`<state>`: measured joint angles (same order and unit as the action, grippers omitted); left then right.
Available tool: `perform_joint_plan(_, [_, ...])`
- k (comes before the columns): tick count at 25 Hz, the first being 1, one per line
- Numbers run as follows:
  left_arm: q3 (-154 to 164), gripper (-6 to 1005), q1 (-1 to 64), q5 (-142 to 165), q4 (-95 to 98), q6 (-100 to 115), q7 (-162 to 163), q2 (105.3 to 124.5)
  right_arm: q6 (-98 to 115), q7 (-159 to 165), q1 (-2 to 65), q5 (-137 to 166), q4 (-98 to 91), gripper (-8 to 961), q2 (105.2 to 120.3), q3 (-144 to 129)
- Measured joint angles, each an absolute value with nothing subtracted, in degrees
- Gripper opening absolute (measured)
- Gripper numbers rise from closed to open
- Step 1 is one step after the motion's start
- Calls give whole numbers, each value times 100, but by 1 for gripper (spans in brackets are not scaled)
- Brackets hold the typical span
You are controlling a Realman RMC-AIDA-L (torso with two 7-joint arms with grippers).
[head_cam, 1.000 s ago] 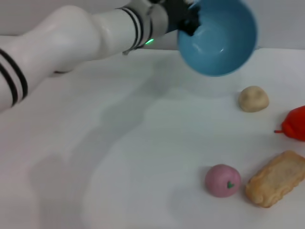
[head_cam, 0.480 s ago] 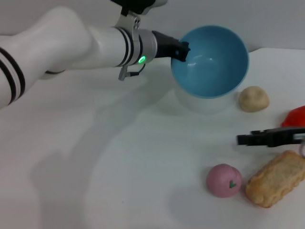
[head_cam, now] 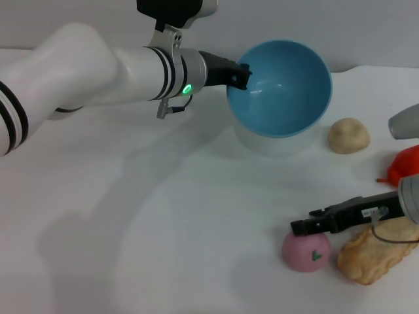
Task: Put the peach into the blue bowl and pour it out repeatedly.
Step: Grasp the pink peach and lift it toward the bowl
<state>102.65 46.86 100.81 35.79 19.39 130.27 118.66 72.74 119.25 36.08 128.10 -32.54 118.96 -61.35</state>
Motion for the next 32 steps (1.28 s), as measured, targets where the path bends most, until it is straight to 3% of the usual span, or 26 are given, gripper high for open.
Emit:
perform_joint_plan(21, [10292,-1,4605,10077,3604,1939,13034,11856,7647,12243,3606,12598,-3181,632,11863,-6561])
perform_joint_plan(32, [10297,-2,4596,10072,3609,1945,13035,11870,7612,12254,3565,12785,-3321,384,11875,-6671])
